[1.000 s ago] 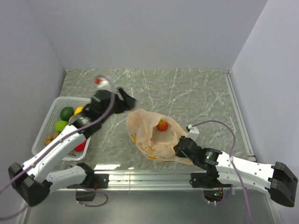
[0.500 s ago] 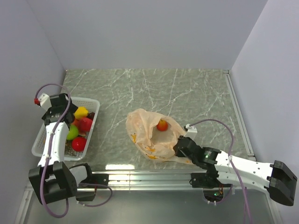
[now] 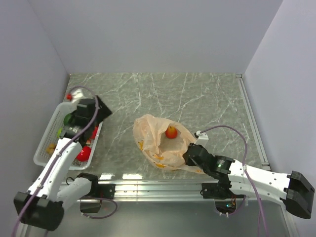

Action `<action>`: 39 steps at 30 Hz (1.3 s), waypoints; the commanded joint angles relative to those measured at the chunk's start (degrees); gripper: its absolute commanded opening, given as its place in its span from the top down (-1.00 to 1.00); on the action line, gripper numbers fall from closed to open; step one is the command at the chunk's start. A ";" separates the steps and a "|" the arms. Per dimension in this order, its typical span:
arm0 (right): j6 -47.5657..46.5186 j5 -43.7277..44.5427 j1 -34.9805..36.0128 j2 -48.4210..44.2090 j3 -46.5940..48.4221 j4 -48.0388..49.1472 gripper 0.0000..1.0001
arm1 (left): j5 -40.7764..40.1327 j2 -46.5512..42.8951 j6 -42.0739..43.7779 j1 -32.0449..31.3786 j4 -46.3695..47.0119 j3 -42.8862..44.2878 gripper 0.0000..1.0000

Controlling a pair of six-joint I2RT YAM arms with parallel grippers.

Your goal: Untie the knot of the plastic bag and take out the fruit

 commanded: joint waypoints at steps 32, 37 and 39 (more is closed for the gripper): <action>1.88 0.93 0.15 -4.70 1.23 -1.72 1.00 | -14.77 51.45 -4.06 -49.51 20.10 22.42 -0.60; 2.23 -0.66 0.15 -3.73 0.96 -0.41 1.00 | -13.64 56.71 -0.28 -48.27 25.91 24.00 -0.61; 2.32 -0.66 0.23 -3.55 0.96 -0.40 1.00 | -13.02 58.39 -0.10 -48.27 25.13 25.94 -0.51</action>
